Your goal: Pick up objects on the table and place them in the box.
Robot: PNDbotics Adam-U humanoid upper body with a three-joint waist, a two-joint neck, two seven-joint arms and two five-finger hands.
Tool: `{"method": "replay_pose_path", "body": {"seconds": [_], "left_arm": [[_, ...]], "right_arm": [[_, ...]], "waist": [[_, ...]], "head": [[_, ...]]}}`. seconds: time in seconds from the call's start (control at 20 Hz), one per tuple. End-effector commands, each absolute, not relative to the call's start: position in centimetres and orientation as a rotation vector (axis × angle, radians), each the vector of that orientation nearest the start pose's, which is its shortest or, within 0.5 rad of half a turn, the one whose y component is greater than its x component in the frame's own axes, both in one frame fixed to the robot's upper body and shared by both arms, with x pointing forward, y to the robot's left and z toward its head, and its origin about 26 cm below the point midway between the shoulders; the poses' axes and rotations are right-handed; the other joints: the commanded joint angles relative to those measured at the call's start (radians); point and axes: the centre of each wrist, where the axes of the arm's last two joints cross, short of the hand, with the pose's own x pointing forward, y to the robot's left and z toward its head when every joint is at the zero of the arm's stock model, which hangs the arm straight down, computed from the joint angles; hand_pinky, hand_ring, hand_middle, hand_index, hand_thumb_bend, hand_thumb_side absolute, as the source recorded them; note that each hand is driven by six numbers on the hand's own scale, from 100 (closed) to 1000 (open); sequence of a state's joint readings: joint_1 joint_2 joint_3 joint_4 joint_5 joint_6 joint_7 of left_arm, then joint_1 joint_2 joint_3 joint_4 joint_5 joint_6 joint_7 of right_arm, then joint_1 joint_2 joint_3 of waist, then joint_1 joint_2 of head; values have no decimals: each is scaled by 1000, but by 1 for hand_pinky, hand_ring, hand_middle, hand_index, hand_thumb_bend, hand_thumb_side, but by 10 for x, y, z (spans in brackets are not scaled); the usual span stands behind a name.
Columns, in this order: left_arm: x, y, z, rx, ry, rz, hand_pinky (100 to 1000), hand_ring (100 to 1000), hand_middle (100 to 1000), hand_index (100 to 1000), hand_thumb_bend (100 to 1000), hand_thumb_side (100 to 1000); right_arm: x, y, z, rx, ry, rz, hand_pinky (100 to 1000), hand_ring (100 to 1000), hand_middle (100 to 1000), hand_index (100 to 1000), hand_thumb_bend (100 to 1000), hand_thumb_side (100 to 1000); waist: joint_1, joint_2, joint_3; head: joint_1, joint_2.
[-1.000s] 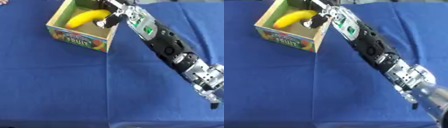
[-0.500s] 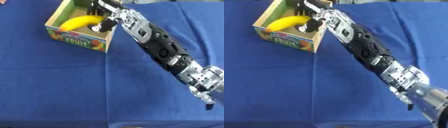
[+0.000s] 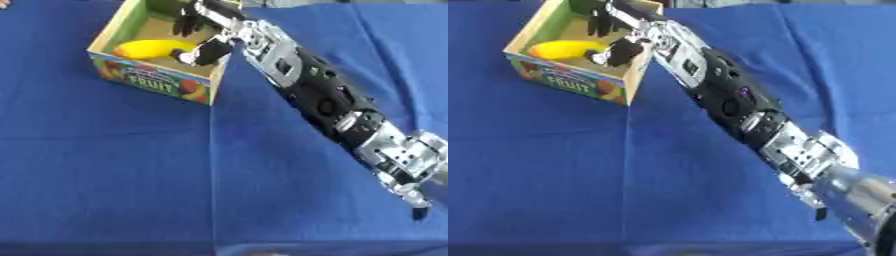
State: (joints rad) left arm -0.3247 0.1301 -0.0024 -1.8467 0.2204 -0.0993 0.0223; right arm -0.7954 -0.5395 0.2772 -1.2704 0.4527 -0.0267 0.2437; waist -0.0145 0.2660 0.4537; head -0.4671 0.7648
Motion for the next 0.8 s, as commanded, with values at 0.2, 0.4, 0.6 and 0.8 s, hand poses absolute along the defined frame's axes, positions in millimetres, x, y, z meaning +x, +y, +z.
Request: {"method": "replay_pose_path", "body": {"seconds": [0.2,0.4,0.6,0.8], "left_arm": [[324,227,166,-237,-2261,-44,616,518,542,585,602,1000],[324,227,166,-236,-2260,-44,616,517,542,585,601,1000],[324,227,166,-235,-2260,-43,616,517,542,585,602,1000],[324,227,165,-236,-2258,-43,616,517,542,585,602,1000]], "right_arm": [[437,-272,213,-728,-1694,1220,660,633,638,725,507,330],[439,-278,207,-754,-1662,1200,660,634,641,727,509,328],[440,-280,204,-761,-1652,1195,660,633,640,726,508,327],[441,-281,202,-760,-1650,1194,664,637,641,728,506,328]], "waist": [[5,-19,-4],[5,-19,-7],[6,-19,-9],[8,-18,-11]], "head": [[2,4],[4,1],[5,0],[6,0]]}}
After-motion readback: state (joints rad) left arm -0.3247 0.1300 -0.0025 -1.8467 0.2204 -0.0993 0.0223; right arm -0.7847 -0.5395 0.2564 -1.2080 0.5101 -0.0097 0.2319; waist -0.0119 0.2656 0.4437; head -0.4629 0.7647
